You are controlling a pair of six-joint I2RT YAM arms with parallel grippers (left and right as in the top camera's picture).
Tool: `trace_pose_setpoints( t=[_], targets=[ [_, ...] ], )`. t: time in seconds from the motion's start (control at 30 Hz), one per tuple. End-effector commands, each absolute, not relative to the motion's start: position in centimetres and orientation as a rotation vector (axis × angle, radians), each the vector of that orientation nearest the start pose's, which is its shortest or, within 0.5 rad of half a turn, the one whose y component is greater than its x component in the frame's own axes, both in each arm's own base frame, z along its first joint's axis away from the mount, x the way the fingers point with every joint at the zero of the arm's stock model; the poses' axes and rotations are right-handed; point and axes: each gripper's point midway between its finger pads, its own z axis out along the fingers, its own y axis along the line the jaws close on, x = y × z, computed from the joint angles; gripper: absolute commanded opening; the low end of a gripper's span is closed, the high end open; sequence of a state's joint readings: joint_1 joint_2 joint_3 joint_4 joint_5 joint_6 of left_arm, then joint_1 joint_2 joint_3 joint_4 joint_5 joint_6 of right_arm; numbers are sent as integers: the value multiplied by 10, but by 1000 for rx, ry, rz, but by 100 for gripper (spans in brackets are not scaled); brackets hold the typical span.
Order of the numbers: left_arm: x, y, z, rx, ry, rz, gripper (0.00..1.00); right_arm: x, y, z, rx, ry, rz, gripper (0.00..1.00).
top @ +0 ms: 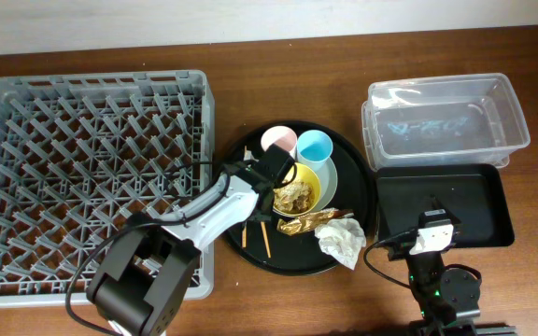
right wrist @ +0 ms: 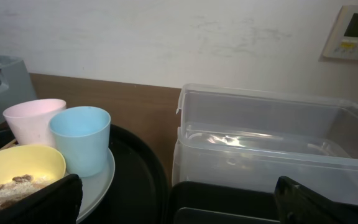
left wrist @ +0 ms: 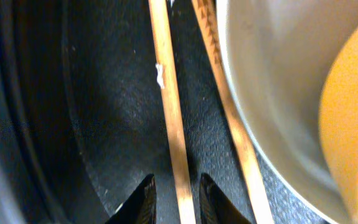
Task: Sort waste into correct bins and load items into the dishwasher rack
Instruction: 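Grasp the wooden chopsticks with the left gripper, then carry the chopsticks left and place them upright in the dish rack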
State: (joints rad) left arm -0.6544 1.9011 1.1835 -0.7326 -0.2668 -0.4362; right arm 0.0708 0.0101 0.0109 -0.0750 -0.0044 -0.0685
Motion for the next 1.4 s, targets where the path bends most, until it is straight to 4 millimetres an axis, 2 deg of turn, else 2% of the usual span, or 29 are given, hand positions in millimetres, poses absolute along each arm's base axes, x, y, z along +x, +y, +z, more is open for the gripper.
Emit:
trace_pose_setpoints(
  t=[0.0,0.1,0.23,0.27,0.3,0.37,0.4,0.43,0.47,0.53,0.57,0.63,0.7,0.8,0.87,0.97,1.1,1.13,1.17,1.2,1.23,1.3,1.37],
  targets=[
    [305,-175,-3,270,2893,281,20,246,16,155,-112,1647,-5,99],
    [304,-177,-3,270,2896,268,3,246,16,155,-112,1647,-5,99],
    [311,-186,8,265,2882,220,1,246,16,155,-112,1647,-5,99],
    [316,-189,20,258,2862,198,1,246,16,155,-112,1647,-5,99],
    [324,-195,46,245,2820,155,1,246,16,155,-112,1647,-5,99],
    [330,-200,79,234,2770,107,1,246,16,155,-112,1647,-5,99],
    [337,-203,118,237,2705,53,1,246,16,155,-112,1647,-5,99],
    [340,-200,138,225,2672,32,1,246,16,155,-112,1647,-5,99],
    [344,-190,165,193,2629,8,1,246,16,155,-112,1647,-5,99],
    [348,-165,186,152,2593,13,0,246,16,155,-112,1647,-5,99],
    [350,-139,193,88,2600,40,1,246,16,155,-112,1647,-5,99],
    [350,-116,188,76,2649,43,0,246,16,155,-112,1647,-5,99],
    [350,-109,181,113,2698,-48,0,246,16,155,-112,1647,-5,99],
    [354,-80,167,30,2751,-41,0,246,16,155,-112,1647,-5,99],
    [354,-74,152,11,2795,-23,0,246,16,155,-111,1647,-5,99],
    [360,-76,123,16,2856,-4,0,246,16,155,-112,1647,-5,99],
    [365,-77,101,16,2898,13,1,246,16,155,-112,1647,-5,98],
    [366,-77,101,16,2897,12,8,246,16,155,-112,1647,-5,99],
    [366,-77,101,16,2896,12,21,246,16,155,-112,1647,-5,99],
    [366,-77,101,16,2895,12,40,246,16,155,-112,1647,-5,99],
    [366,-77,101,16,2896,12,45,246,16,155,-112,1647,-5,99],
    [367,-77,105,15,2890,8,46,246,16,155,-112,1647,-5,99],
    [366,-87,120,27,2887,-71,46,246,16,155,-112,1647,-5,99]
  ],
)
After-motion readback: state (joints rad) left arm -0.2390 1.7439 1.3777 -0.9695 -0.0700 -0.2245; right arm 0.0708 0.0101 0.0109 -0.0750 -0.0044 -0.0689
